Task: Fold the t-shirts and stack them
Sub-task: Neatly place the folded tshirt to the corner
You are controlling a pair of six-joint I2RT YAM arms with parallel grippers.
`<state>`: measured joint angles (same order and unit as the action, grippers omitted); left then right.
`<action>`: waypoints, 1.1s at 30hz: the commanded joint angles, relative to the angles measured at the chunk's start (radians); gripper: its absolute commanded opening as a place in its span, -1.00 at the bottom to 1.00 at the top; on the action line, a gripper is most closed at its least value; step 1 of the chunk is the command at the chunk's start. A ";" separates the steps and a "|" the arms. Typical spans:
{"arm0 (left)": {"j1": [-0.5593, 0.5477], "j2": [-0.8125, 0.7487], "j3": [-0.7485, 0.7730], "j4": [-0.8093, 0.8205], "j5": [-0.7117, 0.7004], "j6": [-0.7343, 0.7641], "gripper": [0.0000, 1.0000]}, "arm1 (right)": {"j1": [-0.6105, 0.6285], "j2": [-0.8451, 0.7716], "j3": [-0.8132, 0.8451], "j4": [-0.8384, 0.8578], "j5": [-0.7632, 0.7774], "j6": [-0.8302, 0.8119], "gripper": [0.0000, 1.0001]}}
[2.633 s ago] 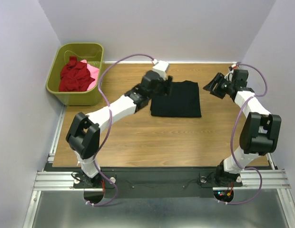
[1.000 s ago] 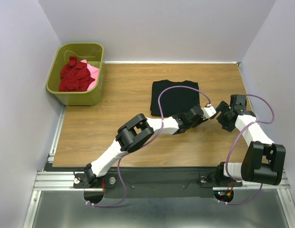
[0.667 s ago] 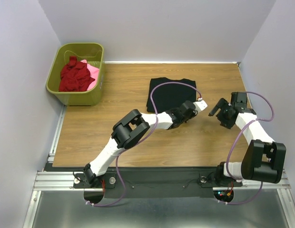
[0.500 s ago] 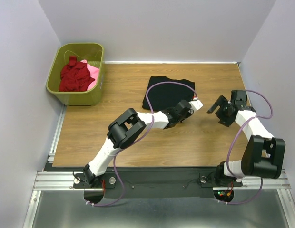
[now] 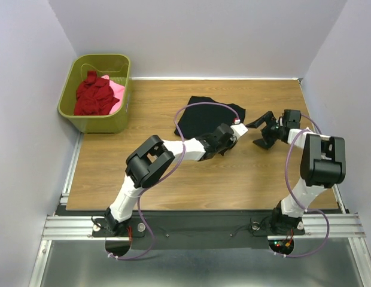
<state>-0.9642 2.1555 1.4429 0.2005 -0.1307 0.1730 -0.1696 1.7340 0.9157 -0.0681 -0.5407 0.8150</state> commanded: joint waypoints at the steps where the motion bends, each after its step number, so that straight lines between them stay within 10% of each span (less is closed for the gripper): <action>1: 0.016 -0.111 -0.021 -0.001 0.040 -0.066 -1.00 | 0.015 0.070 0.017 0.209 -0.091 0.110 1.00; 23: 0.042 -0.181 -0.016 0.020 0.126 -0.150 -1.00 | 0.168 0.300 0.173 0.264 -0.051 0.164 0.94; 30: 0.042 -0.183 0.001 0.022 0.161 -0.202 -0.83 | 0.188 0.355 0.261 0.220 -0.041 0.087 0.25; 33: 0.044 -0.204 -0.012 0.022 0.154 -0.237 -0.14 | 0.185 0.352 0.328 0.093 0.021 -0.043 -0.30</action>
<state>-0.9188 2.0312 1.4303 0.1829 -0.0021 -0.0067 0.0090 2.0766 1.1744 0.1688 -0.6212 0.9245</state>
